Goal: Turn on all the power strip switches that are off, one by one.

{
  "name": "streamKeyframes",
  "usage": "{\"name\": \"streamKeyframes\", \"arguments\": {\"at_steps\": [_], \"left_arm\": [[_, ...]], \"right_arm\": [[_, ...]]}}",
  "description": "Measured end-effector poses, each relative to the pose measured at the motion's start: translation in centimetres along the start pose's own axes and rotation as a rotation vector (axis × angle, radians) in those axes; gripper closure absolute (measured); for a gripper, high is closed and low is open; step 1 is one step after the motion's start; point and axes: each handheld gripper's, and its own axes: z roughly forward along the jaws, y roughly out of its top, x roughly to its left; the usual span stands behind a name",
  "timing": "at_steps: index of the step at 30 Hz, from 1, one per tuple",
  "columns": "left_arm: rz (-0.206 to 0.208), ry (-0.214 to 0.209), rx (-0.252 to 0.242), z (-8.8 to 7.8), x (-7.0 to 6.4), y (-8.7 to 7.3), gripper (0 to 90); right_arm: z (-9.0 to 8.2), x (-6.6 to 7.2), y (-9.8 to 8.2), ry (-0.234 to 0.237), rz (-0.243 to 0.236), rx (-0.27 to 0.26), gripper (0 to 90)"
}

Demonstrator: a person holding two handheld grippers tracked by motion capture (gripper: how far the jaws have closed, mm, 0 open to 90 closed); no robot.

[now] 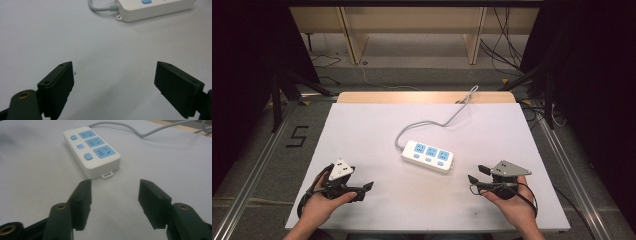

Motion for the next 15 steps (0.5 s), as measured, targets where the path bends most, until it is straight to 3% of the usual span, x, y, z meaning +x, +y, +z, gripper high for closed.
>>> {"name": "streamKeyframes", "arguments": {"at_steps": [4,8,9,10,15], "left_arm": [[-0.001,-0.001,0.004,0.1,0.2,-0.1,16.1],[0.002,0.007,-0.006,0.0,0.2,-0.1,16.4],[0.004,0.008,-0.007,0.0,0.2,0.0,16.4],[0.006,0.007,-0.006,0.0,0.2,0.0,16.5],[0.013,0.006,-0.007,0.0,0.0,0.0,16.5]], "right_arm": [[0.3,0.2,0.5,0.004,-0.021,0.057,58.7],[0.5,0.5,1.4,-0.009,-0.053,0.111,76.6],[0.5,0.5,1.4,-0.009,-0.053,0.111,76.6],[0.6,0.6,1.9,-0.011,-0.062,0.125,84.0],[0.9,0.6,3.0,-0.022,-0.063,0.151,90.0]]}}
